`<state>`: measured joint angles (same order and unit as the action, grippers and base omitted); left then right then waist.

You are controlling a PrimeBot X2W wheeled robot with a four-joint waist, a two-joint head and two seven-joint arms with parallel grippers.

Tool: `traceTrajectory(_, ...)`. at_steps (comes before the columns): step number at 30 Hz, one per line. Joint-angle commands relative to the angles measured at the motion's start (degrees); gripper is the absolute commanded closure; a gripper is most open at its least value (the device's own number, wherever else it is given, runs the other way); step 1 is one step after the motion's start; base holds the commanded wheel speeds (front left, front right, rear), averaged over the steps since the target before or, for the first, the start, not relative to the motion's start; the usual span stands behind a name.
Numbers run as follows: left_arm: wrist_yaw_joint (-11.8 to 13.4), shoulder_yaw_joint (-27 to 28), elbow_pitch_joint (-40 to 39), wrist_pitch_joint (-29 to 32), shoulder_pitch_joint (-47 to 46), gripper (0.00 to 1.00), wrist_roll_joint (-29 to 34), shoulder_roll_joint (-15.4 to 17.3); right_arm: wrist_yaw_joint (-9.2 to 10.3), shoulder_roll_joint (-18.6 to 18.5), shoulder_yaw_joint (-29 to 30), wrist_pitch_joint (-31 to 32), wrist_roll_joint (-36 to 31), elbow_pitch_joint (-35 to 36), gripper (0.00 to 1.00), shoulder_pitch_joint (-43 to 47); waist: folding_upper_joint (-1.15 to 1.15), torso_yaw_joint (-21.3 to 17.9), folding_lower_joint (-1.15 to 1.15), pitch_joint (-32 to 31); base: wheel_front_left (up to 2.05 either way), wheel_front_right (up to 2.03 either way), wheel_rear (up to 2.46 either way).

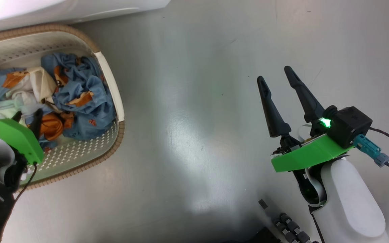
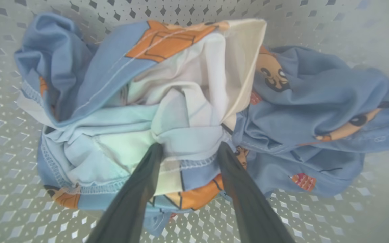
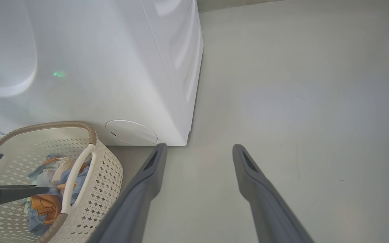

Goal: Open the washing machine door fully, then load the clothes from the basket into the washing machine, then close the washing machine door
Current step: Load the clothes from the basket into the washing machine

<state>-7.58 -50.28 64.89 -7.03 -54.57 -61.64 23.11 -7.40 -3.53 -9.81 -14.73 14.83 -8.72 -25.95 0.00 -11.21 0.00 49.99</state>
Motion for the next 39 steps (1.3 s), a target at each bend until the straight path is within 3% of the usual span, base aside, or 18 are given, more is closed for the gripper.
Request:
traceTrajectory(1,0.1,0.4,0.1,0.0,-0.3,0.66,-0.6,3.1,-0.09,0.6,-1.3,-0.3,0.8,1.4,0.0,1.5,0.0,-0.1,0.0,0.0,0.0,0.0,0.0)
traceTrajectory(2,0.1,0.0,0.0,0.3,-0.3,0.95,-0.9,3.2,-0.09,0.6,-1.4,-0.3,0.8,1.4,0.0,1.5,0.0,-0.1,0.0,0.0,0.0,0.0,0.0)
traceTrajectory(3,0.1,-0.3,-0.1,0.4,-0.3,1.0,-1.3,3.3,-0.09,0.6,-1.4,-0.3,0.8,1.4,0.0,1.4,0.0,-0.1,0.0,0.0,0.0,0.0,0.0)
traceTrajectory(13,0.1,-2.8,-1.0,-2.1,0.3,1.0,-5.2,2.7,-0.09,0.6,-0.6,-0.3,0.8,1.0,0.0,1.4,0.0,1.2,0.0,-2.4,0.0,0.0,0.0)
traceTrajectory(24,0.1,-1.1,-4.5,-7.8,5.1,1.0,-10.3,1.5,-0.09,0.7,0.5,-0.3,1.1,-1.2,0.0,3.2,0.0,4.4,0.0,-11.6,0.0,0.0,0.0)
traceTrajectory(29,0.1,4.1,-7.9,-7.9,7.9,1.0,-8.0,2.0,-0.09,0.6,1.3,-0.3,1.0,-2.6,0.0,5.1,0.0,5.8,0.0,-16.5,0.0,0.0,0.0)
traceTrajectory(39,0.1,18.5,-16.1,-8.0,18.1,1.0,3.8,0.2,-0.09,-1.9,2.1,-0.3,2.9,-5.3,0.0,10.1,0.0,8.1,0.0,-26.5,0.0,0.0,0.0)
